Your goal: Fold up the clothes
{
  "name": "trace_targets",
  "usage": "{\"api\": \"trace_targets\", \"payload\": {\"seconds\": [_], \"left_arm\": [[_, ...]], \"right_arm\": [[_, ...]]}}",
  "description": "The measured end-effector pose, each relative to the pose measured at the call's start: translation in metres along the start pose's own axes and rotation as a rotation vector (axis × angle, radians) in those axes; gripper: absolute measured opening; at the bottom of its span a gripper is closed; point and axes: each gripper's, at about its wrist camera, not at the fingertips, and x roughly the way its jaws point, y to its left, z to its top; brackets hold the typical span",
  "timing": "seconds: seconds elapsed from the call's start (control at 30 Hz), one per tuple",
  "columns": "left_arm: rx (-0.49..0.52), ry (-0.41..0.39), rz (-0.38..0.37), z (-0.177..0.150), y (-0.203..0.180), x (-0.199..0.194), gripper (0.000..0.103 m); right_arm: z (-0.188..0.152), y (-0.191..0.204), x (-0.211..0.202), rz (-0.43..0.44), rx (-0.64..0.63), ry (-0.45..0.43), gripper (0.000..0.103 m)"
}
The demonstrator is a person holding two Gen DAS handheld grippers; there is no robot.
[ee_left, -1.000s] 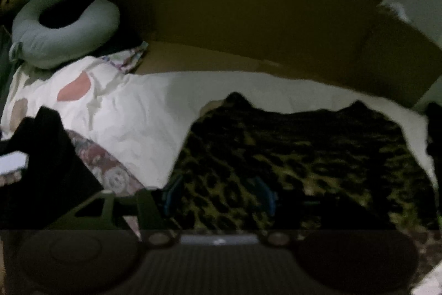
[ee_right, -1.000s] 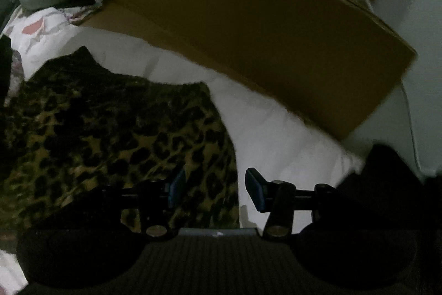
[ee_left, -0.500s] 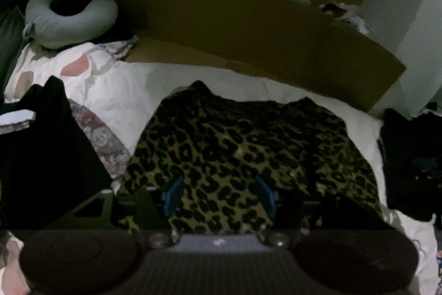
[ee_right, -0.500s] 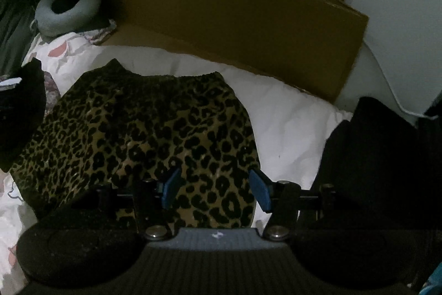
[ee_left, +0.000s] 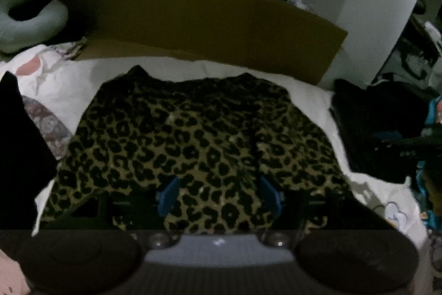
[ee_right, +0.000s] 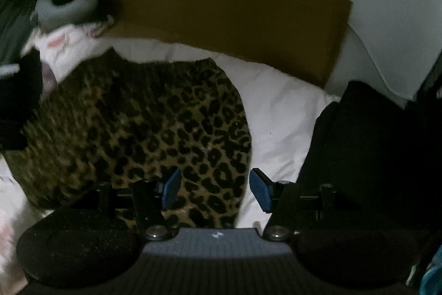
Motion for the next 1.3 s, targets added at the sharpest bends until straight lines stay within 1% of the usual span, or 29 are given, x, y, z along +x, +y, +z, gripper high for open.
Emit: {"api": "trace_targets", "payload": {"seconds": [0.03,0.13,0.2,0.37,0.43,0.5,0.63,0.73,1.0,1.17,1.3], "left_arm": [[-0.002,0.014,0.004,-0.002,-0.001,0.005,0.067],[-0.013,0.054,-0.011,-0.007,-0.002,0.016,0.067],[-0.017,0.067,-0.024,-0.009,-0.002,0.019,0.067],[-0.028,0.090,-0.040,-0.016,-0.005,0.022,0.067],[-0.043,0.099,-0.063,-0.020,-0.008,0.022,0.067],[-0.063,0.109,-0.086,-0.025,-0.010,0.022,0.067],[-0.052,0.141,-0.127,-0.039,-0.015,0.025,0.067],[-0.050,0.176,-0.152,-0.048,-0.016,0.031,0.067],[-0.015,0.249,-0.197,-0.071,-0.024,0.043,0.067],[-0.033,0.268,-0.194,-0.074,-0.026,0.055,0.067],[-0.015,0.255,-0.215,-0.070,-0.035,0.066,0.067]], "right_arm": [[0.000,0.000,0.005,-0.007,-0.007,0.014,0.062],[-0.007,-0.004,0.011,0.023,0.006,0.023,0.062],[-0.015,-0.006,0.012,0.025,-0.004,0.021,0.062],[-0.037,-0.013,0.019,0.064,0.089,0.062,0.062],[-0.044,-0.013,0.020,0.079,0.095,0.074,0.062],[-0.048,-0.013,0.024,0.088,0.122,0.106,0.061],[-0.055,-0.016,0.032,0.162,0.216,0.142,0.060],[-0.059,-0.008,0.034,0.142,0.170,0.148,0.060],[-0.071,-0.022,0.038,0.110,0.214,0.149,0.060],[-0.072,-0.033,0.041,0.092,0.255,0.133,0.060],[-0.073,-0.043,0.047,0.093,0.310,0.133,0.060]]}}
